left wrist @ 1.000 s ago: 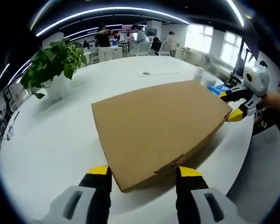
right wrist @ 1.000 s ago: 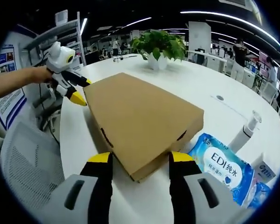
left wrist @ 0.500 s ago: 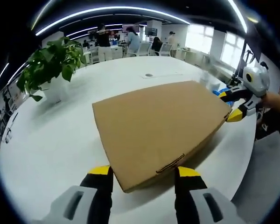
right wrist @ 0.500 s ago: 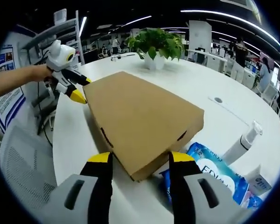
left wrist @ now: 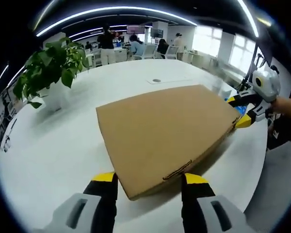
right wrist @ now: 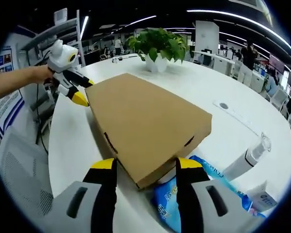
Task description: Operate the shoe box by opening the lid, removing the specified soft item, and placing it in the target area until the item is outside and the box remains undamaged.
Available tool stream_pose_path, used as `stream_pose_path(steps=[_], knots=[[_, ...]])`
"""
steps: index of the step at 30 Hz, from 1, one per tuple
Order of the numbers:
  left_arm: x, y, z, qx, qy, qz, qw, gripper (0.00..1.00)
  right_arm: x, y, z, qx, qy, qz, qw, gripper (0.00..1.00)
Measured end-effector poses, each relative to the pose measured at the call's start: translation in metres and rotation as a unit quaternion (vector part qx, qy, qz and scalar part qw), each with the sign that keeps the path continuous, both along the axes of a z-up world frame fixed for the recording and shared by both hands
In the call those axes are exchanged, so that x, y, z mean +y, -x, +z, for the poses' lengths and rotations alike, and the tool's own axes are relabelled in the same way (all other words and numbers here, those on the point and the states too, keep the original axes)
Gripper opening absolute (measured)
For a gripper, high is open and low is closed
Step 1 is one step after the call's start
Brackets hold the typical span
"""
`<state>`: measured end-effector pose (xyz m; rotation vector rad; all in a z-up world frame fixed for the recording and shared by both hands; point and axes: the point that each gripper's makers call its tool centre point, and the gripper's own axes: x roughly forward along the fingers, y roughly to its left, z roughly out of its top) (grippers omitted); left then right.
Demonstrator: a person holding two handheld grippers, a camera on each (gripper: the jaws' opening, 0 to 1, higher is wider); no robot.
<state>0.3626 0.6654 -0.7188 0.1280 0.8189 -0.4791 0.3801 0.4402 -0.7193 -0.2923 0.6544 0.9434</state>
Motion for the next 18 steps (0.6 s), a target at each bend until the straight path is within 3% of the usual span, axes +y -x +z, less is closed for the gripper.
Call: stream_pose_path(steps=[12,18], knots=[[0.004,0.002,0.001,-0.024,-0.007,-0.005,0.9997,0.49,-0.004,-0.002,0.005,-0.005,-0.002,-0.002,1.0,0.46],[0.012,0.012,0.007,-0.028,-0.011,0.004,0.9995,0.55,-0.016,-0.001,0.017,-0.01,-0.013,-0.02,0.9997,0.49]])
